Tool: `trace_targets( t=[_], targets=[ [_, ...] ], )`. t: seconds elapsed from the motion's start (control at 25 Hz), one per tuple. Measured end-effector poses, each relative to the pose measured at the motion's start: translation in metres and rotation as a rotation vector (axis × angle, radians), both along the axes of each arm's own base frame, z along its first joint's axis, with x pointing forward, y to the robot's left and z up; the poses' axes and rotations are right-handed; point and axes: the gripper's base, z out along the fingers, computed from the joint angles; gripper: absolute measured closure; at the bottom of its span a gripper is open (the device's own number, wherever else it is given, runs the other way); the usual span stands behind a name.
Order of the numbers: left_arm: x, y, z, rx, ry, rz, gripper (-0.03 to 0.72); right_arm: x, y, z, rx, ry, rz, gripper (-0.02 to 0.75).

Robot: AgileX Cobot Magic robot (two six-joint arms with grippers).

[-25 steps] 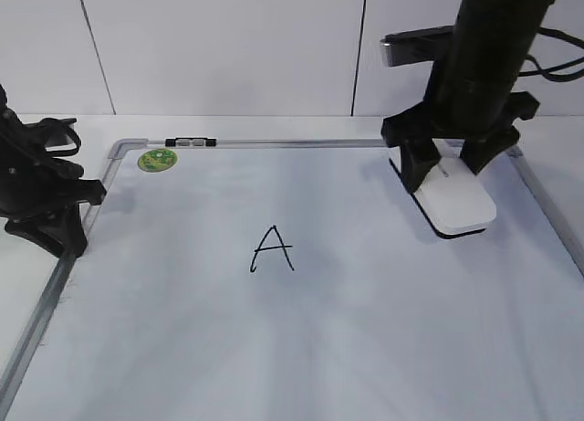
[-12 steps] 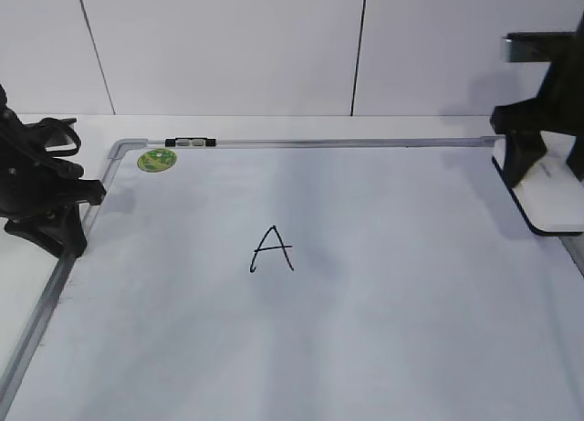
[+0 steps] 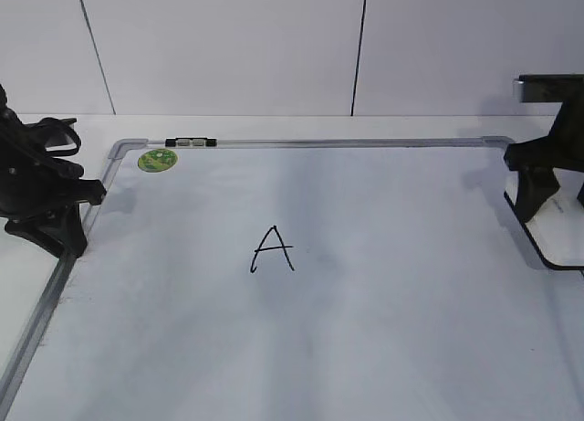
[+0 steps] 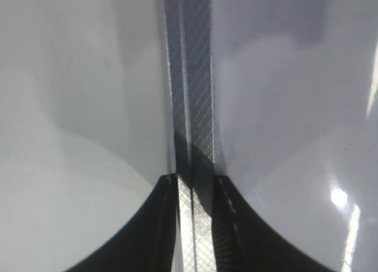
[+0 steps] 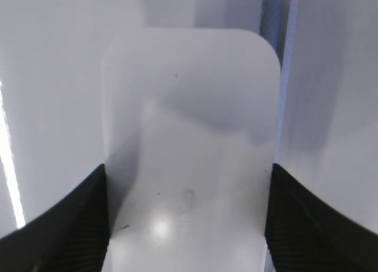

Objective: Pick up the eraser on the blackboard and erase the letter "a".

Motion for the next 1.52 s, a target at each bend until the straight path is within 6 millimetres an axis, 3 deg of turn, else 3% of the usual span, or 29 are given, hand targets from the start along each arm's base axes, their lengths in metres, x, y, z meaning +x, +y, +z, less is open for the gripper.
trace_targets(
  t=[0.2,0.64,1.52],
  targets=[
    [0.000,0.000,0.000,-0.001,0.000,0.000,0.561,0.008,0.000,-0.021,-0.005,0.032,0.006,0.209],
    [0.000,0.000,0.000,-0.002,0.000,0.001,0.561,0.014,-0.004,-0.038,-0.051,0.044,0.030,0.209],
    [0.000,0.000,0.000,-0.002,0.000,0.001,0.566,0.014,-0.005,-0.041,-0.061,0.058,0.008,0.204]
  ],
)
